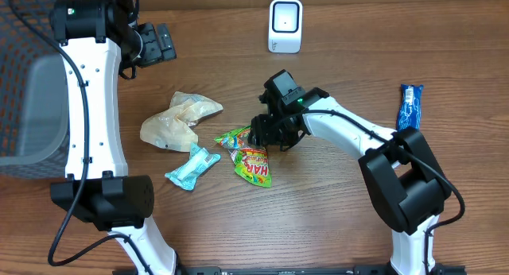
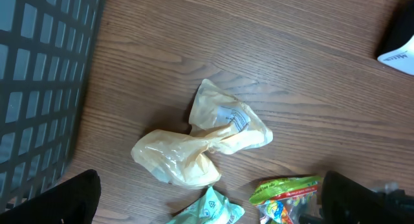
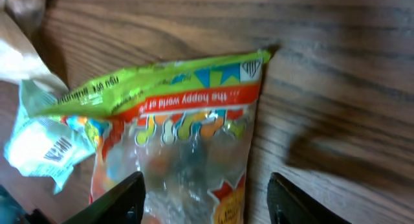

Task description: Scan the item barcode

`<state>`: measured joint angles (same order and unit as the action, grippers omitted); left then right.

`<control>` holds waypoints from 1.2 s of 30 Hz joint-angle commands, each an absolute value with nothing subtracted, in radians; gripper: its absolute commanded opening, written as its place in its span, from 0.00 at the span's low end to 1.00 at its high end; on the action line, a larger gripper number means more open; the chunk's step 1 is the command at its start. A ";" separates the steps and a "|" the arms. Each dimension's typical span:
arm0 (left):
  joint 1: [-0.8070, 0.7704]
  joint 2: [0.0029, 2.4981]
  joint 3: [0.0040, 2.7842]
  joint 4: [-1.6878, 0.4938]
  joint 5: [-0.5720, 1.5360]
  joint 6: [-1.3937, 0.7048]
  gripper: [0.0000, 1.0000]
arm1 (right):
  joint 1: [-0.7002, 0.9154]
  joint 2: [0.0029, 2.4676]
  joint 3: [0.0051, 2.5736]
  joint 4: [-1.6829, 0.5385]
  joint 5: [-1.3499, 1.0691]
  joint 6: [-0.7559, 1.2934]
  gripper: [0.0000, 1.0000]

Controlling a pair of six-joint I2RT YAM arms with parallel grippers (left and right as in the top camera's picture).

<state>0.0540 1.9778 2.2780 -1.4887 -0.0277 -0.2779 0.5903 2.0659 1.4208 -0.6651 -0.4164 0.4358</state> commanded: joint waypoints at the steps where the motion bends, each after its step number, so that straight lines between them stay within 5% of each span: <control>1: 0.051 1.975 2.273 -1.487 -0.033 -0.269 1.00 | 0.590 2.077 1.421 -0.641 -0.450 0.490 0.61; 5: 0.052 1.975 2.273 -1.487 -0.033 -0.269 1.00 | 0.587 2.069 1.459 -0.631 -0.548 0.444 0.64; 10: 0.052 1.975 2.273 -1.487 -0.033 -0.269 1.00 | 0.611 2.029 1.549 -0.761 -0.482 0.363 0.82; 20: 0.052 1.975 2.273 -1.487 -0.033 -0.269 1.00 | 0.735 2.130 1.515 -0.776 -0.304 0.401 0.82; 22: 0.052 1.975 2.273 -1.487 -0.033 -0.269 1.00 | 0.738 2.153 1.515 -0.769 -0.290 0.428 0.75; 26: 0.052 1.975 2.273 -1.487 -0.033 -0.269 1.00 | 0.708 2.154 1.529 -0.764 -0.299 0.445 0.45; 30: 0.052 1.975 2.273 -1.487 -0.033 -0.269 1.00 | 0.691 2.153 1.531 -0.766 -0.304 0.402 0.04; 36: 0.052 1.975 2.273 -1.487 -0.033 -0.269 1.00 | 0.606 2.131 1.551 -0.772 -0.583 0.237 0.04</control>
